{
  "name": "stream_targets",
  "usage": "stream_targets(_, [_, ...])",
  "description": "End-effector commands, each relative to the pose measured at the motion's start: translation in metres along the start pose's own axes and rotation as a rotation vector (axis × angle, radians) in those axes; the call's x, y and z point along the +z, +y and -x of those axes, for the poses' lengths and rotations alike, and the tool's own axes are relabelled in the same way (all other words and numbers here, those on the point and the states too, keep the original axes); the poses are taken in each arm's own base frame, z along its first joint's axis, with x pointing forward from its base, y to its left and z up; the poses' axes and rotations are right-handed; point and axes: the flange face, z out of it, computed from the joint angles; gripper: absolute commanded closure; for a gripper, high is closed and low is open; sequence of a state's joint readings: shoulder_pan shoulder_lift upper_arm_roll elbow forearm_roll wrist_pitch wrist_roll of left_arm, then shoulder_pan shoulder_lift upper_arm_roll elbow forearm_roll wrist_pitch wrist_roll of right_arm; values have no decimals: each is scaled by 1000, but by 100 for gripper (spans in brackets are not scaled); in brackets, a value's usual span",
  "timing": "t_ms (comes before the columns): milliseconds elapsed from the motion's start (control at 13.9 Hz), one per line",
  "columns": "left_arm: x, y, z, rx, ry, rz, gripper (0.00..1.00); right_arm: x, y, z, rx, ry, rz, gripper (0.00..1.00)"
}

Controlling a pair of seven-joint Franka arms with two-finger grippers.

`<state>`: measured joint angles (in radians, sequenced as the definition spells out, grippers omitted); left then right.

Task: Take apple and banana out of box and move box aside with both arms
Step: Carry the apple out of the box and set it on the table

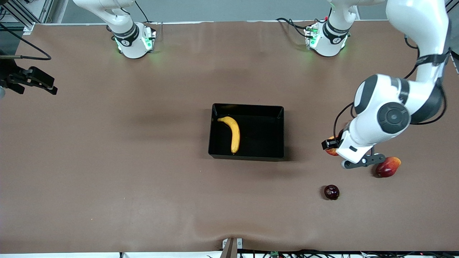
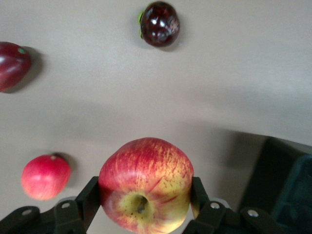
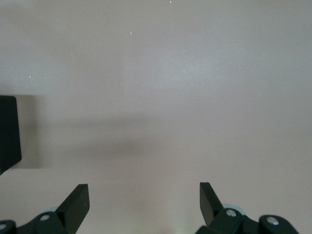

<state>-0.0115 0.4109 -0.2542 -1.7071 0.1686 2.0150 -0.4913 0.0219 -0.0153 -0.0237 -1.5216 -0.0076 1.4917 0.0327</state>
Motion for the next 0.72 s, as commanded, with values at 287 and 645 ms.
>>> stream_targets(287, [95,-31,17,49,20,-49,100,-5,-1,1,7,5,-14,0])
stream_targets(645, [144,-23,16,64,-28,-36,100,-4,0,1,9,2,-14,0])
